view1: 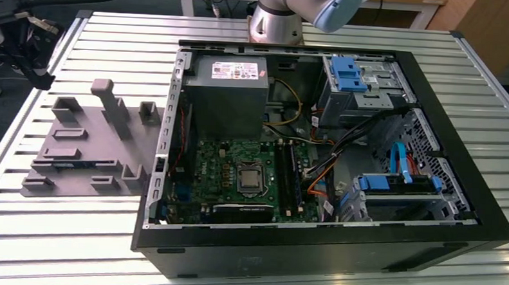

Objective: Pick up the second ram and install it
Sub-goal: 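Pick up the second ram and move it above second insertion slot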

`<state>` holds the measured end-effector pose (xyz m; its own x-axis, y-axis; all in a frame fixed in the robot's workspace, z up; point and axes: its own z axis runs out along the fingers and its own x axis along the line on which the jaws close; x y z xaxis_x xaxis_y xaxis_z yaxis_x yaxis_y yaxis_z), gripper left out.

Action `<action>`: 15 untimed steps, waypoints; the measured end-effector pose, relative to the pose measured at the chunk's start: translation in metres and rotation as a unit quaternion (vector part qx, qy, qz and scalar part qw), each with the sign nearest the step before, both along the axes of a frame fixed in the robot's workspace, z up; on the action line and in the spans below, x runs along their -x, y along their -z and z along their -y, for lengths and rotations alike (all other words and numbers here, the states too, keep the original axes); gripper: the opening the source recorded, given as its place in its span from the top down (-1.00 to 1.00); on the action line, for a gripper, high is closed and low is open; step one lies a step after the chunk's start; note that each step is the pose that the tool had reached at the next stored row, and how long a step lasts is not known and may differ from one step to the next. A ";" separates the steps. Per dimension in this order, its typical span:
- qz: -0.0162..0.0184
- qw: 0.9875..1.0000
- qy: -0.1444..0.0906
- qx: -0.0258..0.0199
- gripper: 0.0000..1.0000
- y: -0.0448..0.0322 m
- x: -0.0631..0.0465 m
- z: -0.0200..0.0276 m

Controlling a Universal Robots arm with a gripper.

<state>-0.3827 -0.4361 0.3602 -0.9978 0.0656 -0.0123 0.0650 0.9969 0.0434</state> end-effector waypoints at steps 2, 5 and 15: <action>0.000 1.000 -0.007 0.000 0.79 0.0000 0.000 0.0000; 0.000 1.000 -0.018 0.000 0.79 0.0000 0.000 0.0002; 0.000 0.996 -0.092 0.001 0.79 0.0006 0.001 0.0002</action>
<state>-0.3833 -0.4363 0.3596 -0.9929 -0.1184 -0.0122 -0.1188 0.9921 0.0410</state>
